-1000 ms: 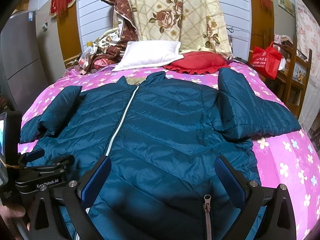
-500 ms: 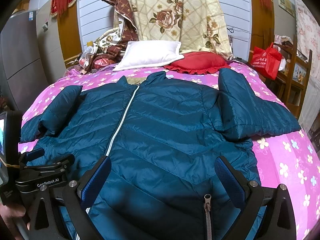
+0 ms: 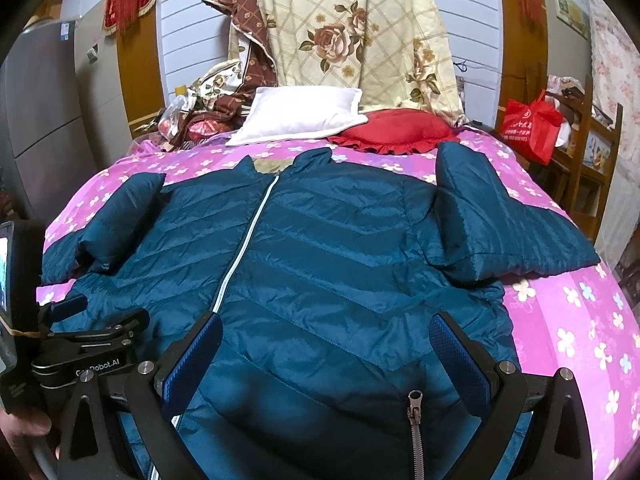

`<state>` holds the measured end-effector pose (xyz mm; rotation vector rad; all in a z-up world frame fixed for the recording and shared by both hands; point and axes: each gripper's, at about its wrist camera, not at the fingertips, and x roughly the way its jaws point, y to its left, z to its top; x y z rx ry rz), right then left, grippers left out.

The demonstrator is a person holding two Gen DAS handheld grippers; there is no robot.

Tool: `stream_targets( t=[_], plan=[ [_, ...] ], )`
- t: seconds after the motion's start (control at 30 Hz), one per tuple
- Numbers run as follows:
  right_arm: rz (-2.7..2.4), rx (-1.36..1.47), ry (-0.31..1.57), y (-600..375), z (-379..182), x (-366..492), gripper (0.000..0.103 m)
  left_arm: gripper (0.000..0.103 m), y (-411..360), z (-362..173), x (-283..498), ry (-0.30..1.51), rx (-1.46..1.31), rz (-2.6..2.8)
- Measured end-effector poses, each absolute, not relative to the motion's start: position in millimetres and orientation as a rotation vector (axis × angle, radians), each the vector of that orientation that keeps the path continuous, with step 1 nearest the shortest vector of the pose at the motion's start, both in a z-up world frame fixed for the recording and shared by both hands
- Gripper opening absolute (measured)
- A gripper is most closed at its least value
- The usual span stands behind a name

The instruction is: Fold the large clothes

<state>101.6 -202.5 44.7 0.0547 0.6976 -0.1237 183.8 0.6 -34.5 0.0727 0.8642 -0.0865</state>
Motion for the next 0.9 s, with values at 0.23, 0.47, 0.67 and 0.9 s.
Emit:
stream_targets(
  t=[0.23,0.47,0.67,0.9],
  plan=[
    [-0.122,0.068,0.698,-205,45,102,0.102,0.102,6,-29,183,0.827,0.025,-0.089],
    [-0.116,0.06,0.702,-203,44,102,0.102,0.102,9,-34,192,0.894,0.031,-0.082],
    [-0.116,0.061,0.704,-202,44,102,0.102,0.102,8,-35,190,0.894,0.044,-0.071],
    [-0.116,0.06,0.704,-202,44,102,0.102,0.102,11,-37,191,0.902,0.046,-0.046]
  ],
)
